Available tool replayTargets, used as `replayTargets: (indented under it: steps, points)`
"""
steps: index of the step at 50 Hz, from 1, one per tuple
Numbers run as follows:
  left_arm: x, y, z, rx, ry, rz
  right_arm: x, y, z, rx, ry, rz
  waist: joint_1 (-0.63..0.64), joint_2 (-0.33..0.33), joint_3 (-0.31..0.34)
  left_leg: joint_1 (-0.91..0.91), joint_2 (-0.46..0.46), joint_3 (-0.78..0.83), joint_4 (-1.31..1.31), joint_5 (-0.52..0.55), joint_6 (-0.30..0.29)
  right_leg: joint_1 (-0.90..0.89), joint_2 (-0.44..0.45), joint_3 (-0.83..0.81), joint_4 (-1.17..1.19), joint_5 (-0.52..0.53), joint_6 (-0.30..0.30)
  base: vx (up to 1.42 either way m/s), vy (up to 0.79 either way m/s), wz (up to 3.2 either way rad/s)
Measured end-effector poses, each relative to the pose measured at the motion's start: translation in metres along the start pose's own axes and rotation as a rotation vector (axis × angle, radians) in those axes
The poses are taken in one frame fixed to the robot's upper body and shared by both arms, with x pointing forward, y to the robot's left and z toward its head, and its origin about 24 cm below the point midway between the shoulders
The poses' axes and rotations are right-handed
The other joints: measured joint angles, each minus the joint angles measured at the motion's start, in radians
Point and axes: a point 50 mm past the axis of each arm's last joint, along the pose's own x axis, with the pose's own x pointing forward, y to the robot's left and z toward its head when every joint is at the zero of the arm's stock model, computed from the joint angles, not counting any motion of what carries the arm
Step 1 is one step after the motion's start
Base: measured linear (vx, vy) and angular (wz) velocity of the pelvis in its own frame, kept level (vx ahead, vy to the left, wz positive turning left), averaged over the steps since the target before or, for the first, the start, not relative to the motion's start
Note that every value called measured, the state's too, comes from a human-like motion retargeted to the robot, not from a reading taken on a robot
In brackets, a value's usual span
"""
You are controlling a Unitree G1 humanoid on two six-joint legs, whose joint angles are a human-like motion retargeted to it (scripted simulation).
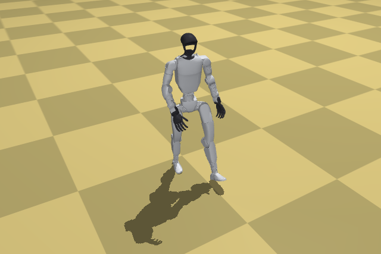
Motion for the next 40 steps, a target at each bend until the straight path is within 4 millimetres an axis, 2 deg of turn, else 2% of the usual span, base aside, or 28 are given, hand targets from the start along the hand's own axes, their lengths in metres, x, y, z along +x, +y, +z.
replayTargets:
  steps: [3, 6, 9, 12, 15, 18, 20, 23, 25, 28, 30, 32, 35, 40]
  points:
    - [0.000, -0.009, 0.010, 0.013, -0.049, -0.056, -0.008, 0.018, -0.034, -0.002, 0.141, 0.055, 0.024, -0.003, 0.011, 0.008, 0.006, -0.060, 0.000, 0.023, -0.004, 0.047, 0.001, 0.029, 0.011, -0.021, -0.017, 0.54, 0.16, -0.43]
    - [0.000, -0.013, 0.021, 0.031, -0.066, -0.103, -0.028, 0.045, -0.075, -0.001, 0.326, 0.149, 0.037, -0.003, 0.005, 0.042, 0.011, -0.076, 0.000, 0.094, -0.004, 0.066, 0.012, 0.047, 0.067, -0.036, -0.059, 0.59, 0.22, -0.28]
    - [0.001, -0.014, 0.030, 0.054, -0.072, -0.126, -0.060, 0.077, -0.114, 0.015, 0.499, 0.280, 0.031, -0.005, -0.008, 0.084, 0.017, -0.077, 0.001, 0.124, 0.005, 0.052, 0.023, 0.048, 0.182, -0.014, -0.104, 0.60, 0.25, -0.09]
    - [0.001, -0.011, 0.038, 0.102, -0.072, -0.122, -0.099, 0.110, -0.145, 0.051, 0.635, 0.429, 0.012, -0.003, -0.028, 0.127, 0.026, -0.087, 0.003, 0.092, 0.023, -0.027, 0.039, 0.033, 0.400, 0.075, -0.139, 0.55, 0.26, -0.02]
    - [0.002, -0.008, 0.048, 0.169, -0.078, -0.097, -0.138, 0.134, -0.166, 0.108, 0.730, 0.552, -0.024, 0.002, -0.052, 0.153, 0.032, -0.105, 0.005, 0.051, 0.030, -0.179, 0.052, 0.000, 0.691, 0.172, -0.151, 0.45, 0.24, 0.08]
    - [0.003, -0.008, 0.065, 0.228, -0.101, -0.068, -0.167, 0.147, -0.179, 0.158, 0.789, 0.615, -0.078, 0.007, -0.071, 0.157, 0.032, -0.121, 0.011, 0.028, 0.018, -0.332, 0.056, -0.046, 0.890, 0.167, -0.164, 0.37, 0.19, 0.23]
    - [0.002, -0.010, 0.080, 0.263, -0.127, -0.057, -0.182, 0.151, -0.185, 0.187, 0.818, 0.631, -0.119, 0.012, -0.077, 0.158, 0.029, -0.134, 0.017, 0.015, 0.008, -0.405, 0.058, -0.079, 0.928, 0.121, -0.175, 0.32, 0.14, 0.37]
    - [0.000, -0.019, 0.103, 0.310, -0.189, -0.070, -0.198, 0.154, -0.192, 0.226, 0.854, 0.622, -0.182, 0.016, -0.078, 0.168, 0.013, -0.152, 0.022, -0.006, 0.004, -0.446, 0.057, -0.129, 0.792, 0.060, -0.183, 0.29, 0.11, 0.44]
    - [-0.003, -0.028, 0.119, 0.336, -0.245, -0.097, -0.205, 0.154, -0.196, 0.255, 0.872, 0.595, -0.225, 0.007, -0.079, 0.177, -0.014, -0.165, 0.023, -0.019, 0.010, -0.434, 0.043, -0.167, 0.597, 0.059, -0.173, 0.28, 0.07, 0.52]
    - [-0.011, -0.044, 0.148, 0.357, -0.351, -0.154, -0.206, 0.151, -0.198, 0.296, 0.887, 0.524, -0.294, -0.034, -0.069, 0.211, -0.093, -0.186, 0.014, -0.038, 0.033, -0.363, -0.003, -0.218, 0.254, 0.144, -0.117, 0.28, 0.05, 0.54]
    - [-0.018, -0.054, 0.166, 0.368, -0.421, -0.186, -0.201, 0.150, -0.196, 0.326, 0.889, 0.477, -0.327, -0.059, -0.059, 0.240, -0.134, -0.189, 0.004, -0.052, 0.051, -0.325, -0.026, -0.232, 0.111, 0.205, -0.077, 0.27, 0.03, 0.09]
    - [-0.023, -0.063, 0.178, 0.387, -0.466, -0.216, -0.195, 0.149, -0.194, 0.363, 0.887, 0.441, -0.340, -0.065, -0.058, 0.260, -0.147, -0.170, 0.001, -0.066, 0.064, -0.306, -0.028, -0.214, 0.058, 0.232, -0.064, 0.23, 0.02, -0.53]
    - [-0.027, -0.075, 0.184, 0.428, -0.491, -0.259, -0.187, 0.146, -0.190, 0.415, 0.879, 0.394, -0.346, -0.056, -0.070, 0.279, -0.147, -0.116, 0.007, -0.088, 0.073, -0.292, -0.022, -0.147, 0.034, 0.236, -0.053, 0.21, 0.02, -1.03]
    - [-0.026, -0.090, 0.172, 0.535, -0.465, -0.308, -0.172, 0.137, -0.186, 0.475, 0.853, 0.320, -0.365, -0.039, -0.094, 0.300, -0.149, 0.015, 0.058, -0.139, 0.092, -0.283, -0.014, 0.003, 0.016, 0.227, 0.031, 0.20, 0.03, -1.48]
